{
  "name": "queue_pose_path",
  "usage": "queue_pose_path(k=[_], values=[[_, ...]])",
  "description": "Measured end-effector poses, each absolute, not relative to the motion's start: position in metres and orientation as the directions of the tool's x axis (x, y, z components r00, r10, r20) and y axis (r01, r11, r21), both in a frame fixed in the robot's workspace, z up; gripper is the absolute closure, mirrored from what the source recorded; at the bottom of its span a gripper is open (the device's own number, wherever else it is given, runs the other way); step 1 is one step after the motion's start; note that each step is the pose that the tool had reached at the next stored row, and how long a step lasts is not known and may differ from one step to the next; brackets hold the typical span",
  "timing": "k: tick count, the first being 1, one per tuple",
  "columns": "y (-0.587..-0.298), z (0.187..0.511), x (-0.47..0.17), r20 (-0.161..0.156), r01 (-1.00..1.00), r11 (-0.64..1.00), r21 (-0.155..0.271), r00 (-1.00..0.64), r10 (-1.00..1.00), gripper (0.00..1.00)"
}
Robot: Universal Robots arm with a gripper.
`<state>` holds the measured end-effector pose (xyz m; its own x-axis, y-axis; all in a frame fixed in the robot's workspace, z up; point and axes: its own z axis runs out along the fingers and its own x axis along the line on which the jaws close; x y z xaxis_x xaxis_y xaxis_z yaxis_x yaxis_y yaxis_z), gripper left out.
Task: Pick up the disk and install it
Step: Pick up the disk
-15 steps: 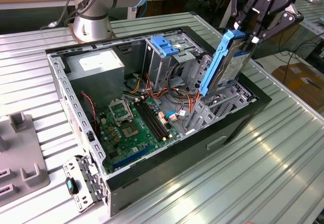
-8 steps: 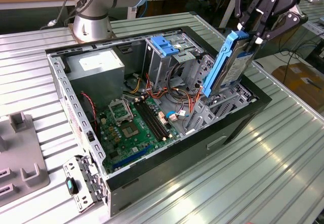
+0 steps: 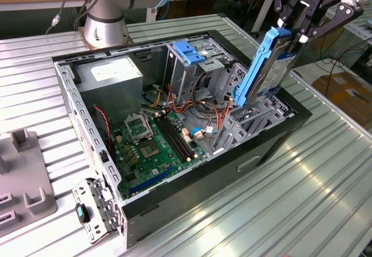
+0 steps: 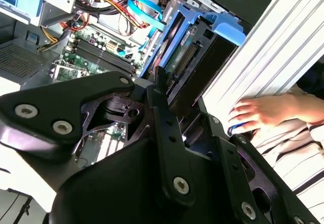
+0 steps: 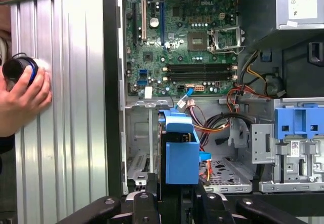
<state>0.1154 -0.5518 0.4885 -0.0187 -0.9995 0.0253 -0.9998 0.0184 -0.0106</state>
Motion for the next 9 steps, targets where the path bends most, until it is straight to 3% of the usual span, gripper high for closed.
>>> queue_pose_path(k=[9], values=[[-0.554,0.471,0.115,0.032,-1.000,0.018,-0.011,-0.019,-0.999,0.65]])
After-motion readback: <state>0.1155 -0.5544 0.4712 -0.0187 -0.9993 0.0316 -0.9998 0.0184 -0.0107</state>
